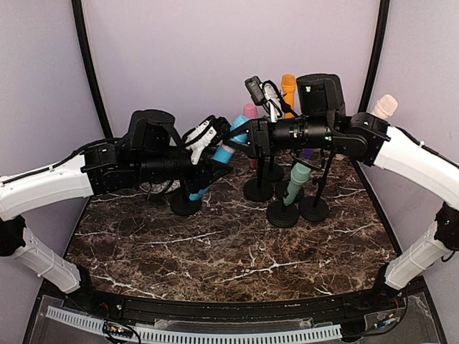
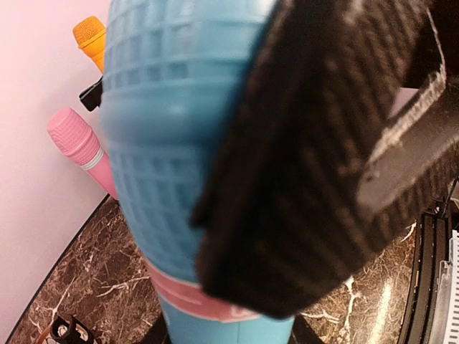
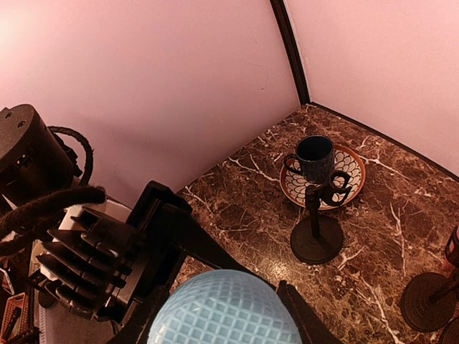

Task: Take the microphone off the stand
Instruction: Pass from the right arm to the left, then place the microphone at the corner of the board.

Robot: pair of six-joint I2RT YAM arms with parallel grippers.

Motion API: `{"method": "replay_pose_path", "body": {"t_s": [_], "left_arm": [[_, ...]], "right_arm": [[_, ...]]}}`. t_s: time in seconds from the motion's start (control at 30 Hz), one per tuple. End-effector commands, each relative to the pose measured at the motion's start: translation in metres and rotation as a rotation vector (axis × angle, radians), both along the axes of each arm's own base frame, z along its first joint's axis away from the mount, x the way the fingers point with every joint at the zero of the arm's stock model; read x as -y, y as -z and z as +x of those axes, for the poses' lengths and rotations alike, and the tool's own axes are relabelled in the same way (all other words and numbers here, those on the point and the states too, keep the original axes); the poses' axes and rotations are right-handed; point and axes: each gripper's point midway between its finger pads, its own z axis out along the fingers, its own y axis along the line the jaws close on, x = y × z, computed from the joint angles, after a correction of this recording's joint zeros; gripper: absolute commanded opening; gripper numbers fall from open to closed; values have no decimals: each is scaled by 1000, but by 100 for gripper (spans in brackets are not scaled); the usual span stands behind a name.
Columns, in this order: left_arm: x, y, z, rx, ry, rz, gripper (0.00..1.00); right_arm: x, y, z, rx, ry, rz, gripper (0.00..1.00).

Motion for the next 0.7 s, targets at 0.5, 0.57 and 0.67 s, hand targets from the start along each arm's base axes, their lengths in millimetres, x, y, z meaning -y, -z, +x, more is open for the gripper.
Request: {"method": "replay_pose_path", "body": {"t_s": [0.5, 0.57, 0.67], "left_arm": [[-68, 53, 36, -112, -307, 23, 9], [-96, 67, 48, -150, -380, 21, 8], [-146, 75, 65, -189, -513, 3, 7]], "right_arm": [[45, -38, 12, 128, 204, 112, 89], [50, -40, 13, 136, 221, 113, 89], [61, -40, 20, 149, 285, 106, 89]]}}
